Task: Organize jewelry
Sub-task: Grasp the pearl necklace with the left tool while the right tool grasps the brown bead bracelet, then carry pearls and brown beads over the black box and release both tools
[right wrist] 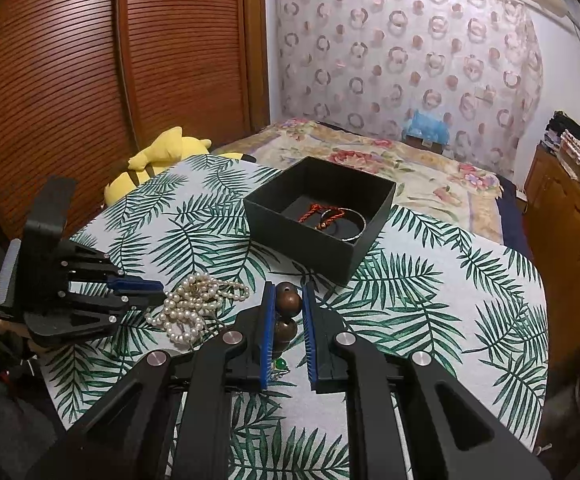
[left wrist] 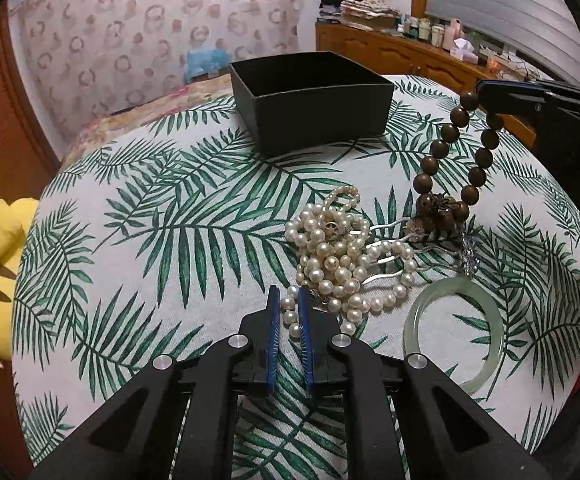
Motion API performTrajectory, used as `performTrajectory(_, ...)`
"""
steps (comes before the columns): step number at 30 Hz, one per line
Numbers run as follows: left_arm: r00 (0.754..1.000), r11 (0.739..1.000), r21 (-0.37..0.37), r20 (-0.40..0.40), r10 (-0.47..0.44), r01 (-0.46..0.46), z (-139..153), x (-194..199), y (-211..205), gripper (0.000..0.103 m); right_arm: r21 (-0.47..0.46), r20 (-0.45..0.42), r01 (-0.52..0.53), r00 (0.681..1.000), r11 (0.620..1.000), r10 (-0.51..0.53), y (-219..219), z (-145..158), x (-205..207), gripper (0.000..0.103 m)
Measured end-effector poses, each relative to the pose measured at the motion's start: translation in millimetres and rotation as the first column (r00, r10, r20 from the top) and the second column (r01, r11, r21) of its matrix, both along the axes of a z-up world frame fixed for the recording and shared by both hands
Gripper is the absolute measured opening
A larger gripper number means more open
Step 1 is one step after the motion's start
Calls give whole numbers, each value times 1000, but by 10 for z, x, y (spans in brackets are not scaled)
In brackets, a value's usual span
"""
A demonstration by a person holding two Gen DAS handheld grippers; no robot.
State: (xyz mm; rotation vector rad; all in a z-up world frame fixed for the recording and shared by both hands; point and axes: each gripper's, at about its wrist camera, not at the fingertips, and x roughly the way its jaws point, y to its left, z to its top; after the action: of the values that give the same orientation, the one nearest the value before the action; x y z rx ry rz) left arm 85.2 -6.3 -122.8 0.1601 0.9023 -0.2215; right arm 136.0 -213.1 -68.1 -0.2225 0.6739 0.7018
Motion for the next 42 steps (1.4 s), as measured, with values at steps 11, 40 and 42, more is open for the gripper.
performTrajectory(11,998,997,-73,66,2,3,228,-75,46,6,1,-1,11,1000,1000,-11,-38,-8,-13,15)
performTrajectory(40,913,992,-105,407,-20,68,1849,-33,-53,6,38,76,19,997,999,-22,-46,496,82,15)
performTrajectory(42,909,992,-105,416,-20,70,1905,9,-48,6,40,81,16,997,999,-19,-39,529,95,15)
